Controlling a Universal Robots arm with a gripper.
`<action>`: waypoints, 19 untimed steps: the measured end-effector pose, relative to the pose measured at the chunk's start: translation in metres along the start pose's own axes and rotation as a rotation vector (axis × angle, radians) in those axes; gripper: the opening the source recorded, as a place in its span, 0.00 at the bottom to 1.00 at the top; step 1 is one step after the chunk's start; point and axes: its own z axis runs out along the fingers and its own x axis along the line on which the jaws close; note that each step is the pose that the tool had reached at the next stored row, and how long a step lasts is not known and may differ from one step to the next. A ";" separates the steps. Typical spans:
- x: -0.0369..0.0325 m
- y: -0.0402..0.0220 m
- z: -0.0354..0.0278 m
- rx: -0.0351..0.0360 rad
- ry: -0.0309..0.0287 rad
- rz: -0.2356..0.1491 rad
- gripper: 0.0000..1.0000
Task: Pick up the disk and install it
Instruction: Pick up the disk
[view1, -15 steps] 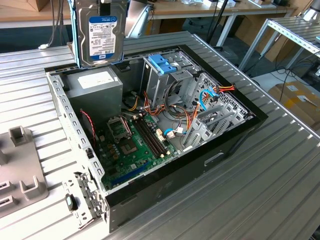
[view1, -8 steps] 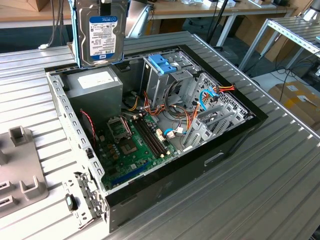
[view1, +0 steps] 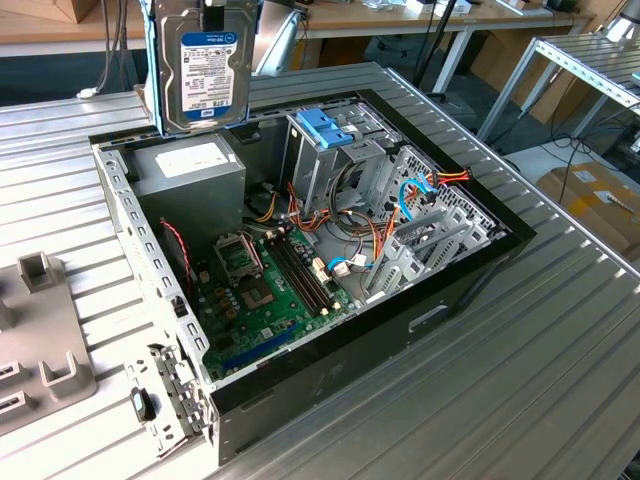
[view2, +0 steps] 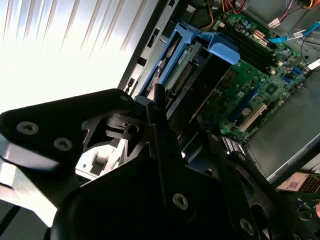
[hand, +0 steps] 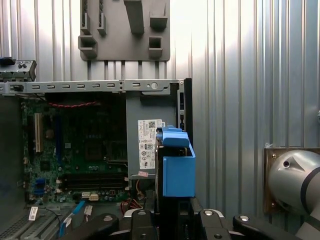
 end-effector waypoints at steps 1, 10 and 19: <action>0.0000 -0.0035 0.0000 0.0001 0.0000 0.000 0.35; -0.0008 -0.0484 0.0002 0.0000 0.0001 0.000 0.35; -0.0018 -0.1013 0.0004 0.0000 0.0000 0.000 0.35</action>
